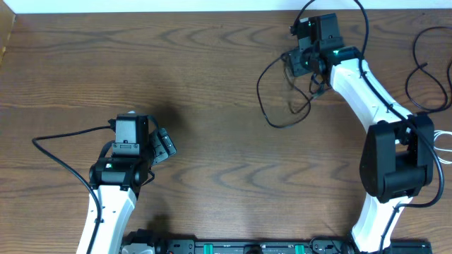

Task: Untangle cables

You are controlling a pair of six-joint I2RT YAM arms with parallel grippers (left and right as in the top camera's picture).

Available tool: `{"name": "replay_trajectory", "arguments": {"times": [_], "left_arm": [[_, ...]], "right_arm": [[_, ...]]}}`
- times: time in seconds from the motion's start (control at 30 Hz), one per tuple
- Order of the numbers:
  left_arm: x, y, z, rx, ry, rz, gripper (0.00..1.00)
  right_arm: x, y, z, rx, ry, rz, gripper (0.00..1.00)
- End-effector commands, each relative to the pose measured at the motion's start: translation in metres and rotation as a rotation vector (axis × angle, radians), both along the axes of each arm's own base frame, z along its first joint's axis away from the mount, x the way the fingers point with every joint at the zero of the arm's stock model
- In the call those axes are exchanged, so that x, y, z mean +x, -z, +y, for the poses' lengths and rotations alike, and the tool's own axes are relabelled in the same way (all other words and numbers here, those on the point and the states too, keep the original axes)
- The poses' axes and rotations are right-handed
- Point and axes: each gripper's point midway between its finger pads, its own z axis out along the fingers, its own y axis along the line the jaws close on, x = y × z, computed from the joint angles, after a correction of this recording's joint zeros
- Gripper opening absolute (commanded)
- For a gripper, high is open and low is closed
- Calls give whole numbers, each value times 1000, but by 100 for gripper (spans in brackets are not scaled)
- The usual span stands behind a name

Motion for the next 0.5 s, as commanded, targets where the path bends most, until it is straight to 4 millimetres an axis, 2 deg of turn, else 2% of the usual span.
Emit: {"name": "replay_trajectory", "arguments": {"times": [0.0,0.13,0.23,0.33,0.47], "left_arm": [[1,-1,3,11,-6,0,94],[1,-1,3,11,-6,0,94],[1,-1,3,11,-6,0,94],[1,-1,3,11,-6,0,94],[1,-1,3,11,-6,0,94]], "right_arm": [[0,-1,-33,-91,123,6,99],[-15,1,-52,-162,173,62,99],[-24,-11,-67,-215,211,64,99],[-26,-40,-86,-284,276,4,99],[-25,-102,-101,-305,357,-158,99]]}}
